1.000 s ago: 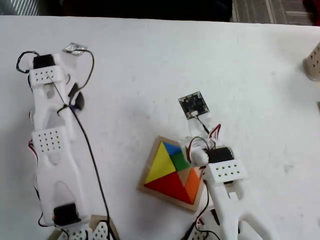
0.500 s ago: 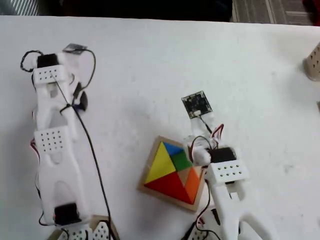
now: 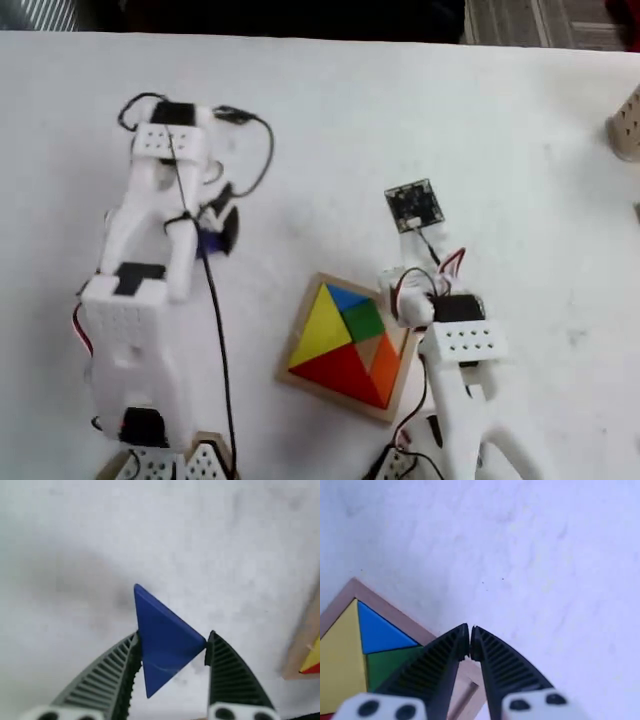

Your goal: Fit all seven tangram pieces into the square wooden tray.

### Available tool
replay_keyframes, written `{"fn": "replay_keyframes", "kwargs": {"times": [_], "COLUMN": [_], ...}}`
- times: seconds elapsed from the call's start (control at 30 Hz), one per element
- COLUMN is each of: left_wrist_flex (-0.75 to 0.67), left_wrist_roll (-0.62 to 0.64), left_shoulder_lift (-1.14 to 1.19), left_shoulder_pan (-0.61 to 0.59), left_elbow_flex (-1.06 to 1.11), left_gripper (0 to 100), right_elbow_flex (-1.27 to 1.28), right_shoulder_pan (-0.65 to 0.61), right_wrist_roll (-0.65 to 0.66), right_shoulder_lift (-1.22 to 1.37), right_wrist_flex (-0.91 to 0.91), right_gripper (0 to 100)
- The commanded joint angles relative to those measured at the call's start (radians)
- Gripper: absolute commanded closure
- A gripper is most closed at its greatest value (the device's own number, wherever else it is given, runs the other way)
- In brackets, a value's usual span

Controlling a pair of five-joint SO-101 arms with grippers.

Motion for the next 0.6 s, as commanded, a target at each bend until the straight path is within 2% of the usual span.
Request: {"fn": "replay_keyframes", "kwargs": {"times": [0.0, 0.17, 0.23, 0.37, 0.57], "left_wrist_flex": [0.0, -0.078, -0.129, -0.256, -0.44], "left_wrist_roll": [0.008, 0.011, 0.052, 0.252, 0.672], "left_shoulder_lift": [-0.249, -0.438, -0.495, -0.549, -0.547], "left_shoulder_pan": [0.139, 0.298, 0.369, 0.522, 0.723], "left_elbow_flex": [0.16, 0.356, 0.439, 0.583, 0.703], "left_gripper": [89, 89, 89, 89, 89], "right_elbow_flex": [-0.034, -0.043, -0.04, -0.037, -0.035], "right_shoulder_pan": [0.076, 0.228, 0.282, 0.337, 0.346], "right_wrist_roll": [0.003, 0.005, 0.012, 0.014, 0.014], "right_shoulder_lift": [-0.025, -0.019, -0.016, -0.016, -0.016], "right_wrist_flex": [0.013, 0.061, 0.077, 0.11, 0.11], "right_gripper": [98.1, 98.1, 98.1, 98.1, 98.1]}}
